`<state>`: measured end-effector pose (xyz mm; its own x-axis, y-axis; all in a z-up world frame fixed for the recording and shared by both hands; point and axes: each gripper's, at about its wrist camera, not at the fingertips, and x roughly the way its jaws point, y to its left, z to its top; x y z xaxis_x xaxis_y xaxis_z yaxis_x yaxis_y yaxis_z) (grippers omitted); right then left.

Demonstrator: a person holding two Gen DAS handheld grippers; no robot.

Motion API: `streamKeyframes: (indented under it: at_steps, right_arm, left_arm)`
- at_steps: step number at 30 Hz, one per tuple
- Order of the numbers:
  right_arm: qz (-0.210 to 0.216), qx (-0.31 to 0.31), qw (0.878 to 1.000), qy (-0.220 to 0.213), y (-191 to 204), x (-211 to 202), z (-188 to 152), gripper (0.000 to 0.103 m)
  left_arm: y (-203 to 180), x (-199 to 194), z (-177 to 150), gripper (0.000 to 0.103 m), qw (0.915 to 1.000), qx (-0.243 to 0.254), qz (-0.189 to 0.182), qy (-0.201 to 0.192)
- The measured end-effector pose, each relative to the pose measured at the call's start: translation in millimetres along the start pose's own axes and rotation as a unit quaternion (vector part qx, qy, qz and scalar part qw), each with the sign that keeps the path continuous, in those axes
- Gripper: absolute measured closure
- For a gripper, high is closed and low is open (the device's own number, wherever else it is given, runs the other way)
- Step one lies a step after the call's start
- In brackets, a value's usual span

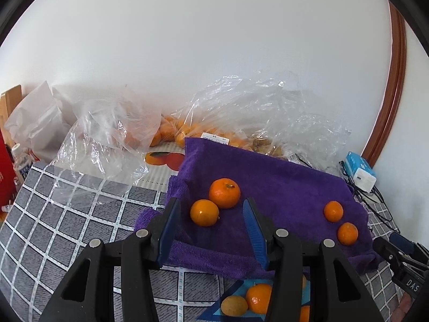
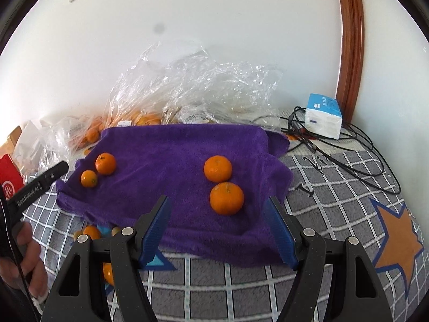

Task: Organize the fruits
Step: 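Lift both open grippers away from the towel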

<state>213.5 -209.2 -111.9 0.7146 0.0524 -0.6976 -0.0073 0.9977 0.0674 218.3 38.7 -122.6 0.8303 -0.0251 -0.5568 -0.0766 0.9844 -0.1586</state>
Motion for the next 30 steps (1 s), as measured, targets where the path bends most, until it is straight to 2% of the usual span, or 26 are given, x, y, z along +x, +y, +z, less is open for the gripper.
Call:
streamKeyframes:
  at_steps: [5,11,16,23,30]
  right_arm:
    - [0.002,-0.005,1.0,0.007,1.2,-12.4,-12.7,0.032]
    - [0.017,-0.018,0.999,0.021,15.3,-17.9,-31.3,0.039]
    - [0.027,-0.037,0.998,0.04,24.8,-17.4,-48.6,0.044]
    - [0.035,-0.037,0.997,0.053,29.1,-18.3,-62.2,0.045]
    - [0.04,-0.044,0.996,0.061,38.0,-17.9,-66.1,0.047]
  left_arm:
    - [11.8,-17.8,-9.9,0.055,0.9996,0.011,-0.001,0.025]
    - [45.6,-28.1,-35.9,0.053,0.9976,-0.017,0.004,0.067]
    - [57.3,-38.2,-55.9,0.049,0.9968,-0.004,0.03,0.074]
    - [69.8,-42.0,-74.7,0.049,0.9965,-0.014,0.031,0.077]
    - [82.6,-39.6,-76.4,0.049,0.9945,-0.051,0.031,0.086]
